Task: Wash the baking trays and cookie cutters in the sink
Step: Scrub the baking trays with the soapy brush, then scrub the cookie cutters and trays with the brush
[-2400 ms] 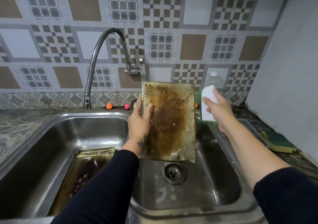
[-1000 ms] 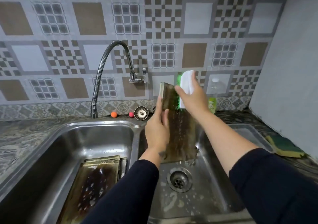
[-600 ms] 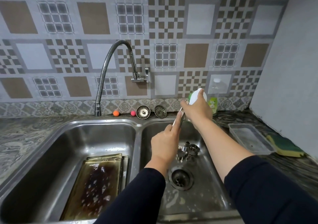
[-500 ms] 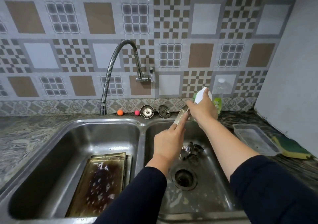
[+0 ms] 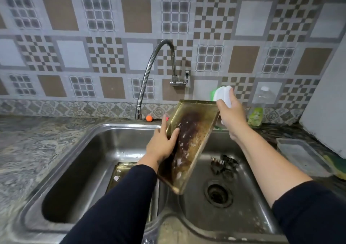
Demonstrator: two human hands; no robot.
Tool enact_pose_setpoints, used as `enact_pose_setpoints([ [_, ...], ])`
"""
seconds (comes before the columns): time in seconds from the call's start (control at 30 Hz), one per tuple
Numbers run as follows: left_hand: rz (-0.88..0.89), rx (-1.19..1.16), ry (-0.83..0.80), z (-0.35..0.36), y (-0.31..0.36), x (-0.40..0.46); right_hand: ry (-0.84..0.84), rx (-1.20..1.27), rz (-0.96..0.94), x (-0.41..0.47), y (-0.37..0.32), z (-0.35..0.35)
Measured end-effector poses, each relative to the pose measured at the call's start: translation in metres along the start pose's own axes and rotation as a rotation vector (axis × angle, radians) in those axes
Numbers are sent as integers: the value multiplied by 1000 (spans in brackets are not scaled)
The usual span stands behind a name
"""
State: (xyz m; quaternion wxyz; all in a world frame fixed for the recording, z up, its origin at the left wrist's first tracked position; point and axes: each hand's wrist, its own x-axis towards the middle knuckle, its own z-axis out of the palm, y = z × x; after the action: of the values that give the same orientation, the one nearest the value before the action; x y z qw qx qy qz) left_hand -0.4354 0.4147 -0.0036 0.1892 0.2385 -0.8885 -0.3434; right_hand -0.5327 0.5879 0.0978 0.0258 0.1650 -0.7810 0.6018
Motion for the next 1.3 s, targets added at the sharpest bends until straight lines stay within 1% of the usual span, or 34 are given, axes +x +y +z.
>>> enact_pose_setpoints([
  [0.1, -48, -12, -7, -8, -36, -14, -84, 30, 35, -8, 11, 31],
  [0.2, -124, 15, -12, -19, -72, -19, -114, 29, 58, -13, 21, 60],
  [0.33, -291, 74, -10, -35, -128, -34, -105, -196, 10, -15, 42, 79],
  [0.47, -418, 65, -72, -36, -177, -49, -118, -443, -37, -19, 62, 85],
  [0.57, -513, 77, -153, -29, -202, -50, -95, -626, -31, -24, 75, 82],
  [0.67, -592, 88, -257, -17, -229, -48, -91, -720, -11, -29, 89, 75],
  [0.77, -639, 131, -324, -8, -238, -43, -97, -776, 9, -31, 100, 69],
  [0.97, -631, 171, -350, 0, -232, -34, -144, -898, 32, -35, 109, 63],
  [1.1, -620, 280, -349, -2, -226, -31, -199, -929, 47, -38, 108, 57],
  [1.2, -572, 423, -365, -9, -206, -23, -248, -883, 65, -39, 106, 49],
  [1.3, -444, 560, -359, -17, -173, -9, -296, -796, 90, -38, 107, 36],
])
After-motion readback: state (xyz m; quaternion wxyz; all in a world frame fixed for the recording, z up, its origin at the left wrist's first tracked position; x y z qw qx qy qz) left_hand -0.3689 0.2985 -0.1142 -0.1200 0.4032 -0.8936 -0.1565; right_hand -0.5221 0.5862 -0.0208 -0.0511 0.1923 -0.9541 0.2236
